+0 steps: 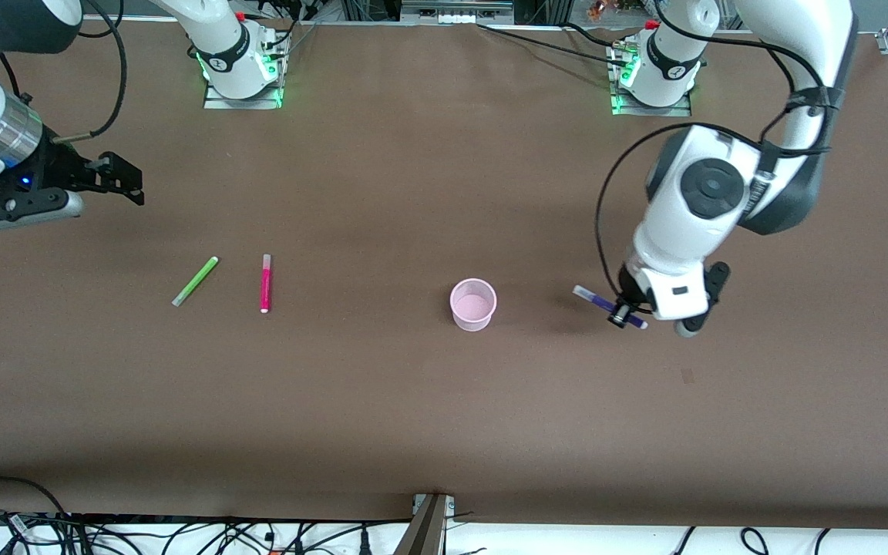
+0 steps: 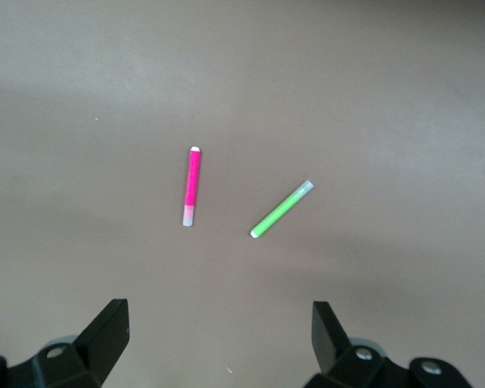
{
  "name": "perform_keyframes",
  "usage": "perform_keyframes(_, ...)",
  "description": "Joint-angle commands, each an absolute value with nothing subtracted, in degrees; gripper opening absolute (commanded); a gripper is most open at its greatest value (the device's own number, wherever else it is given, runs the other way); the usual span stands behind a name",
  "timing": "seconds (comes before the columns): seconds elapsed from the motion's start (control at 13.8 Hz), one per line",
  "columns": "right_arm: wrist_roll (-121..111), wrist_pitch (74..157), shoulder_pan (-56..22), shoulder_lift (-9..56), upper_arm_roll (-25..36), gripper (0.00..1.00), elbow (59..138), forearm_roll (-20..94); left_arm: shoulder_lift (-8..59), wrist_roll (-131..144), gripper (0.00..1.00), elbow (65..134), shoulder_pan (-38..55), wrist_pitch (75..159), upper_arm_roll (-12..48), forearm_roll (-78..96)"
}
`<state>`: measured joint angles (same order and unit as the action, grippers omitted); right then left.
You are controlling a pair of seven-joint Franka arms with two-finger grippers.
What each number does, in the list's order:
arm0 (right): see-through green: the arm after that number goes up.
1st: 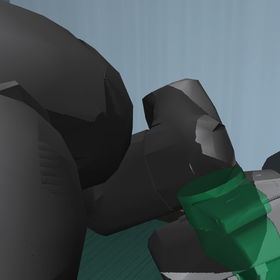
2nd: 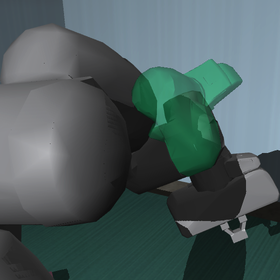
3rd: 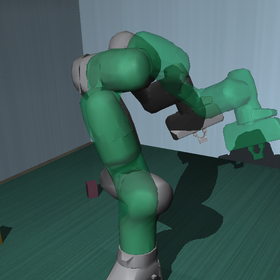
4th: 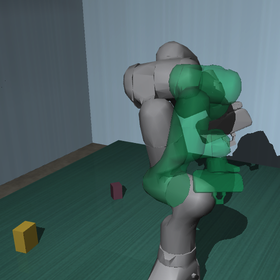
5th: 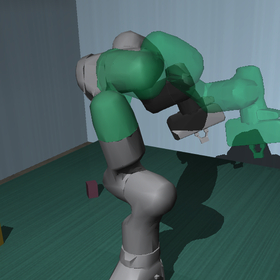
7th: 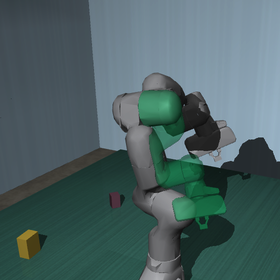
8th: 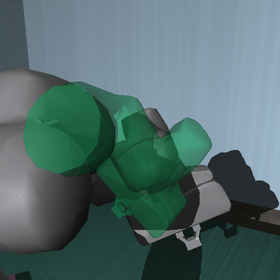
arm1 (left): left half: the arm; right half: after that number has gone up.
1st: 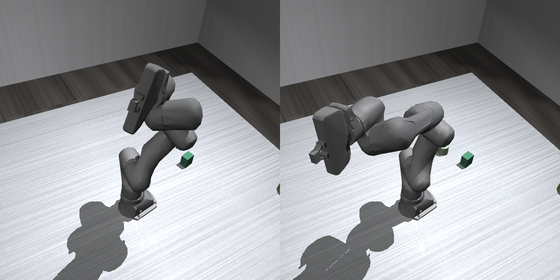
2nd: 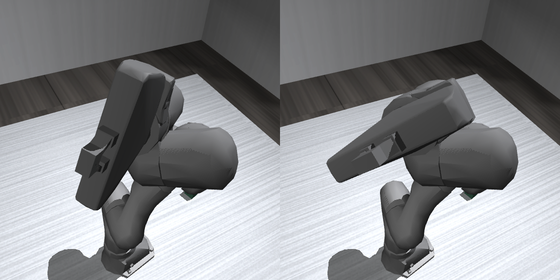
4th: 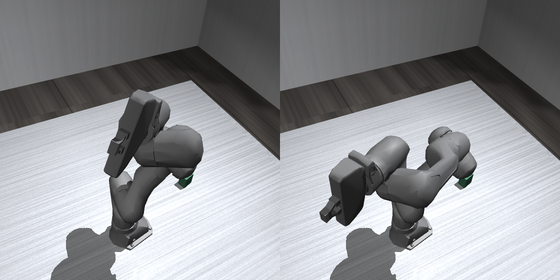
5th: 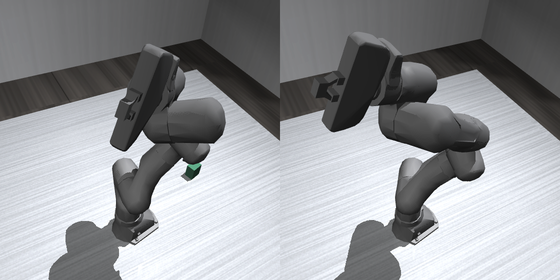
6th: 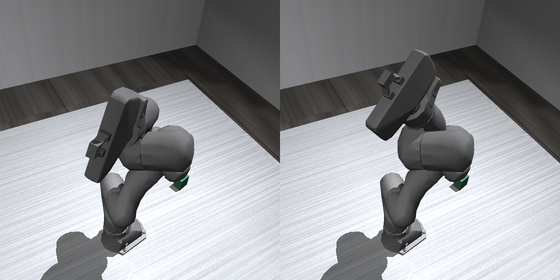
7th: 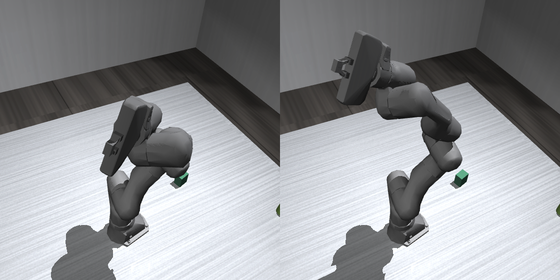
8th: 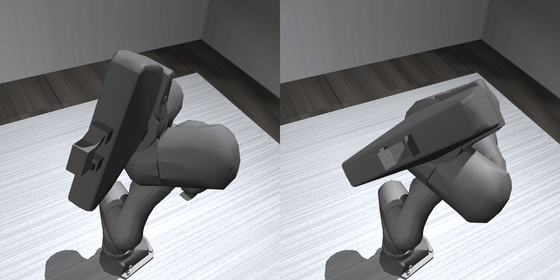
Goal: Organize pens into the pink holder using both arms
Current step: 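Carry the purple marker over the pink cup while the right gripper reaches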
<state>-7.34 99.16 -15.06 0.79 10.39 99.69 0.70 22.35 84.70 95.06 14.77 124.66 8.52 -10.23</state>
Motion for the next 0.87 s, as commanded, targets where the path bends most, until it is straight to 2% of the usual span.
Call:
perform_keyframes(0.0, -7.90, 99.31, -14.59, 6.13, 9.67, 1.00, 97.21, 0.98, 26.09, 93.40, 0.00, 89.58, 20.37, 123.49, 7.82, -16.94)
perform_keyframes(0.14, -8.09, 99.58, -15.20, 6.94, 9.41, 1.00, 96.68, -0.61, 29.60, 96.75, 0.00, 86.06, 23.54, 123.49, 7.56, -20.20)
perform_keyframes(0.65, -7.39, 99.93, -16.08, 11.69, 9.58, 1.00, 96.94, 1.84, 36.29, 99.49, 0.00, 81.74, 30.58, 123.58, 6.94, -33.38)
perform_keyframes(0.79, -7.12, 104.91, -15.91, 12.65, 9.58, 1.00, 100.78, 4.38, 36.82, 100.72, 0.00, 81.13, 31.64, 123.57, 6.86, -34.01)
